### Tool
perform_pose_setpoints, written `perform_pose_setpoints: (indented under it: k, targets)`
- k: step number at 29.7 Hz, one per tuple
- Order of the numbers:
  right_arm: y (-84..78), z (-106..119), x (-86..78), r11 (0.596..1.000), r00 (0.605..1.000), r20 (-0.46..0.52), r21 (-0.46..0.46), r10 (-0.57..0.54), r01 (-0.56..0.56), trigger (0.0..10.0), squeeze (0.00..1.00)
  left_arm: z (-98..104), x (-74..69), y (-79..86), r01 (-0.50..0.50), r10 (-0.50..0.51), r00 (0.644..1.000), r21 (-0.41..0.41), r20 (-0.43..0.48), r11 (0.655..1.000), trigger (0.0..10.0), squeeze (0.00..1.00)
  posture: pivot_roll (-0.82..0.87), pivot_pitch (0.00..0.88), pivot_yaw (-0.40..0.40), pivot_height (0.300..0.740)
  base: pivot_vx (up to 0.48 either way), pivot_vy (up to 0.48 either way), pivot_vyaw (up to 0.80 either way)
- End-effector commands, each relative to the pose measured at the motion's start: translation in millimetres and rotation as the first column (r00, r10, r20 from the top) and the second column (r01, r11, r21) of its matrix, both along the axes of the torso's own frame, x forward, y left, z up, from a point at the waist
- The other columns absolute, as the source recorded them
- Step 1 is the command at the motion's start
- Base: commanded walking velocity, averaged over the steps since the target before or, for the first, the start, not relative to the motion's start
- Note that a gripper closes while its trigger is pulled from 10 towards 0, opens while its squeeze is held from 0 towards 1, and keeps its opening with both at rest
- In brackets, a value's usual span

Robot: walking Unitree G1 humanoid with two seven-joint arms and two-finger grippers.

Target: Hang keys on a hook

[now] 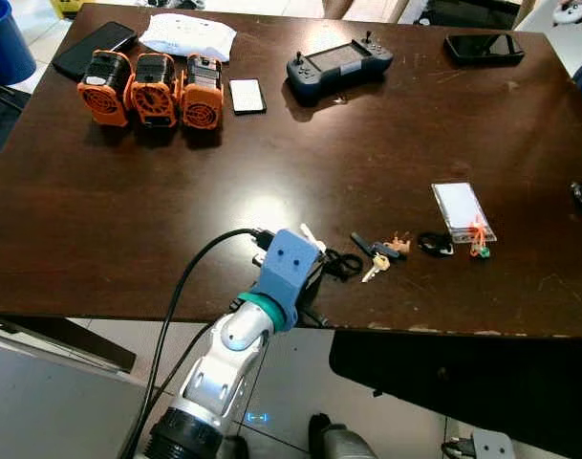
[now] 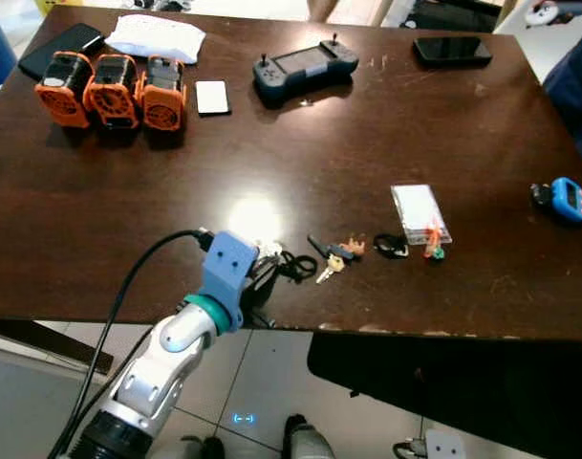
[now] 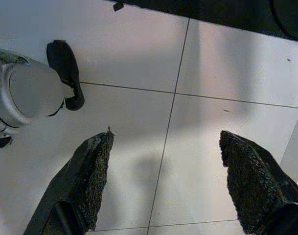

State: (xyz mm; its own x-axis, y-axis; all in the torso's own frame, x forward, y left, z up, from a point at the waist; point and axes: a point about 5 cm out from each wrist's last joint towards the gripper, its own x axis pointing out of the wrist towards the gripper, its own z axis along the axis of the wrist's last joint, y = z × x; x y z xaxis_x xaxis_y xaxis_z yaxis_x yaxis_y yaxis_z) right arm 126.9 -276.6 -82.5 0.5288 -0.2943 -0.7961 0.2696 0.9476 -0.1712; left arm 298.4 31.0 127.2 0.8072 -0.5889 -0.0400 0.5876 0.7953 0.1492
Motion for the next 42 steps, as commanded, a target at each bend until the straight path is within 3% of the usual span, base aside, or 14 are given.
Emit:
perform_pose_setpoints:
  k: [1,4,6,7,9,15,24,27,29,32,33,36,37,42]
  targets:
    - [-3.9,-3,-11.8,1.000,0.999,-0.031,-0.003,-0.021,0.021,10.0,0.00,-25,-4.0,6.8,-0.016,0.021,0.995,0.051,-0.097,0.999,0.0,0.00,-0.03,0.250,0.048,0.740,0.000,0.000,0.00]
    - [-3.3,-2,-8.1,1.000,0.999,-0.020,-0.001,-0.026,0.026,10.0,0.00,-8,4.0,11.4,-0.034,0.034,0.998,-0.015,-0.058,0.999,0.0,0.00,-0.03,0.236,0.048,0.740,0.000,0.000,0.00]
    - [-4.3,0,-3.0,0.999,0.999,0.003,0.002,-0.045,0.045,10.0,0.00,21,15.2,18.7,-0.058,0.059,0.998,-0.149,-0.001,0.987,0.0,0.00,-0.03,0.222,0.049,0.740,0.000,0.000,0.00]
    - [-4.3,0,-3.0,0.999,0.999,0.003,0.002,-0.045,0.045,10.0,0.00,21,15.2,18.7,-0.058,0.059,0.998,-0.149,-0.001,0.987,0.0,0.00,-0.03,0.222,0.049,0.740,0.000,0.000,0.00]
    - [-12.2,6,3.7,0.994,0.993,0.055,0.009,-0.105,0.104,10.0,0.00,58,24.2,29.3,-0.046,0.074,0.991,-0.231,0.111,0.972,0.0,0.00,-0.03,0.207,0.050,0.740,0.000,0.000,0.00]
    - [-27.6,18,16.2,0.987,0.977,0.137,0.003,-0.161,0.163,10.0,0.00,101,29.1,42.0,-0.009,0.085,0.962,-0.281,0.258,0.960,0.0,0.00,-0.04,0.178,0.054,0.740,0.000,0.000,0.00]
    - [-36.9,31,34.2,0.985,0.959,0.227,0.000,-0.168,0.173,10.0,0.00,123,26.2,44.1,0.038,0.073,0.945,-0.327,0.318,0.944,0.0,0.00,-0.05,0.163,0.057,0.740,0.000,0.000,0.00]
    - [-40.5,45,54.1,0.989,0.937,0.318,0.007,-0.142,0.147,10.0,0.00,128,25.8,46.5,0.049,0.073,0.945,-0.357,0.320,0.933,0.0,0.00,-0.05,0.151,0.060,0.740,0.000,0.000,0.00]
    - [-42.2,64,79.4,0.995,0.896,0.435,0.018,-0.092,0.094,10.0,0.00,127,24.1,48.2,0.078,0.041,0.951,-0.365,0.306,0.928,0.0,0.00,-0.05,0.143,0.060,0.740,0.000,0.000,0.00]
    - [-42.1,73,90.5,0.998,0.873,0.483,0.018,-0.067,0.066,10.0,0.00,125,21.9,48.2,0.103,0.013,0.958,-0.383,0.288,0.918,0.0,0.00,-0.05,0.137,0.059,0.740,0.000,0.000,0.00]
    - [-41.6,87,106.9,0.999,0.837,0.545,0.014,-0.033,0.030,10.0,0.00,122,17.4,47.4,0.149,-0.041,0.965,-0.414,0.258,0.898,3.4,0.00,-0.05,0.132,0.057,0.740,0.000,0.000,0.00]
    - [-40.5,95,115.6,1.000,0.816,0.577,0.014,-0.016,0.010,10.0,0.00,121,15.5,47.5,0.164,-0.059,0.967,-0.431,0.247,0.887,3.8,0.00,-0.05,0.127,0.054,0.740,0.000,0.000,0.00]
    - [-37.7,103,125.4,1.000,0.793,0.609,0.014,0.008,-0.021,10.0,0.00,121,14.3,47.6,0.176,-0.072,0.968,-0.447,0.239,0.877,10.0,0.00,-0.05,0.123,0.052,0.740,0.000,0.000,0.00]
    - [-23.8,122,149.1,0.991,0.721,0.687,0.015,0.087,-0.133,10.0,0.00,122,13.9,48.4,0.178,-0.076,0.970,-0.459,0.232,0.870,10.0,0.00,-0.04,0.114,0.047,0.740,0.000,0.000,0.00]
